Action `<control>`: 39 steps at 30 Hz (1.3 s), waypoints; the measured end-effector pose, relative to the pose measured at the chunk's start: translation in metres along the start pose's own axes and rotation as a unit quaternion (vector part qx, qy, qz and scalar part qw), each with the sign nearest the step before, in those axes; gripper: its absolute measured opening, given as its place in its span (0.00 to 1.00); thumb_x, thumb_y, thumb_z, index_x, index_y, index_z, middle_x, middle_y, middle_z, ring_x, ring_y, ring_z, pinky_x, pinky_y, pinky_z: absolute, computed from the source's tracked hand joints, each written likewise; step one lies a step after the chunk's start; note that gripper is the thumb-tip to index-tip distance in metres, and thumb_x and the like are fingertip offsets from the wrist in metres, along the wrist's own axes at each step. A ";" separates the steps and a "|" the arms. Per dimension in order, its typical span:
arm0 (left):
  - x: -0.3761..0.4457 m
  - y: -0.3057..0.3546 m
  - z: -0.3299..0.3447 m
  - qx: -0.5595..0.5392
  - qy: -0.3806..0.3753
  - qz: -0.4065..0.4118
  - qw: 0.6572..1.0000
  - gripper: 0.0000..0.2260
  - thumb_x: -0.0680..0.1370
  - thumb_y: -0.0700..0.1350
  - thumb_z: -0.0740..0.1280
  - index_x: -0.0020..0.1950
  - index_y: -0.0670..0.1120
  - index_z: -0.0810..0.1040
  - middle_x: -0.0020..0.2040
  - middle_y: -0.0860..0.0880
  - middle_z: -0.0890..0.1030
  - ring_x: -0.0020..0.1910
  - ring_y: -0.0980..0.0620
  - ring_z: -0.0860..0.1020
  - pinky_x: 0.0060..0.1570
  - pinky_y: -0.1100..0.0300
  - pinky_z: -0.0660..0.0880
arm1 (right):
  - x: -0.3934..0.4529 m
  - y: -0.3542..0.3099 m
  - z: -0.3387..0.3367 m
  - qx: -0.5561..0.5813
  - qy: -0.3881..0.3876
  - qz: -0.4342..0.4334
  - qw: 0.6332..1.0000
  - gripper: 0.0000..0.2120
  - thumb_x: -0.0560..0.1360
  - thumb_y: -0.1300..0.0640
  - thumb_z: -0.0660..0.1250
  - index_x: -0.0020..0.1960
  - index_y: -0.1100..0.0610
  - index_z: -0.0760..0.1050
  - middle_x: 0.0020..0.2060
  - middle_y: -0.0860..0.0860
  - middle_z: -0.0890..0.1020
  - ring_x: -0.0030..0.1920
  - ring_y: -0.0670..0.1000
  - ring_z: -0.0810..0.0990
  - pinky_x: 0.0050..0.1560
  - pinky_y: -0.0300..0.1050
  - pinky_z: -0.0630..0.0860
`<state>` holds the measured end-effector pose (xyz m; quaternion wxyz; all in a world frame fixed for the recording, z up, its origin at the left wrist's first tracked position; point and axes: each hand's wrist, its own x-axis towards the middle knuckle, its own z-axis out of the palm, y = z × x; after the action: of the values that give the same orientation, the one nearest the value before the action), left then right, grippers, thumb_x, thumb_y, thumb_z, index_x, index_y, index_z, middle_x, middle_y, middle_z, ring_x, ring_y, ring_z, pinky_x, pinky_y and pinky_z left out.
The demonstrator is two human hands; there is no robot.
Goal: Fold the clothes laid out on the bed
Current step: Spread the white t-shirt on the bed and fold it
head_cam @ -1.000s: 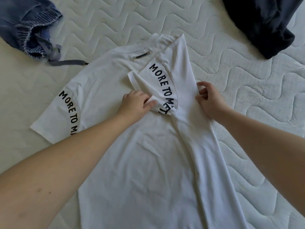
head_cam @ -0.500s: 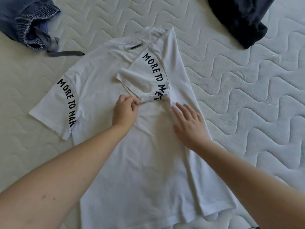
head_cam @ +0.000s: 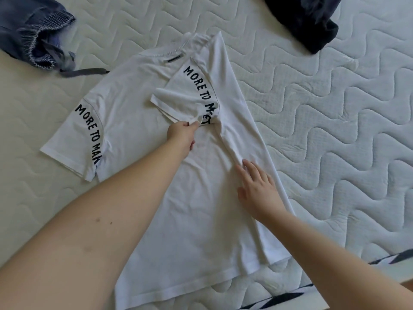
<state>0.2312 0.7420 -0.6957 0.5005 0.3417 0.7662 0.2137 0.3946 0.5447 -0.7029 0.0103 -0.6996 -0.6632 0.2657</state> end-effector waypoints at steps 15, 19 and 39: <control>-0.066 -0.057 0.004 0.314 0.041 0.350 0.881 0.06 0.77 0.41 0.65 0.51 0.40 0.74 0.51 0.40 0.76 0.47 0.40 0.76 0.45 0.52 0.69 | -0.056 -0.003 0.008 -0.064 0.039 0.025 0.997 0.32 0.72 0.56 0.64 0.75 0.53 0.64 0.69 0.56 0.69 0.69 0.59 0.68 0.66 0.54 0.65; -0.077 -0.042 0.046 0.107 -0.113 0.128 0.980 0.11 0.79 0.51 0.66 0.53 0.44 0.77 0.50 0.44 0.82 0.47 0.45 0.81 0.52 0.54 0.78 | -0.090 -0.015 0.024 -0.056 0.069 0.069 0.994 0.36 0.62 0.57 0.70 0.70 0.59 0.72 0.48 0.57 0.77 0.44 0.60 0.77 0.44 0.53 0.74; -0.092 -0.056 0.059 0.149 -0.134 0.032 0.979 0.06 0.75 0.42 0.72 0.44 0.42 0.78 0.44 0.42 0.82 0.40 0.43 0.82 0.35 0.54 0.80 | -0.138 -0.014 0.019 -0.154 0.002 0.093 0.984 0.15 0.52 0.62 0.76 0.29 0.54 0.70 0.22 0.49 0.70 0.22 0.51 0.68 0.29 0.41 0.57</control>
<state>0.2919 0.6356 -0.7000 0.5351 0.4620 0.7042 0.0657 0.3777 0.4115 -0.6644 -0.1211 -0.7517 -0.6284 0.1592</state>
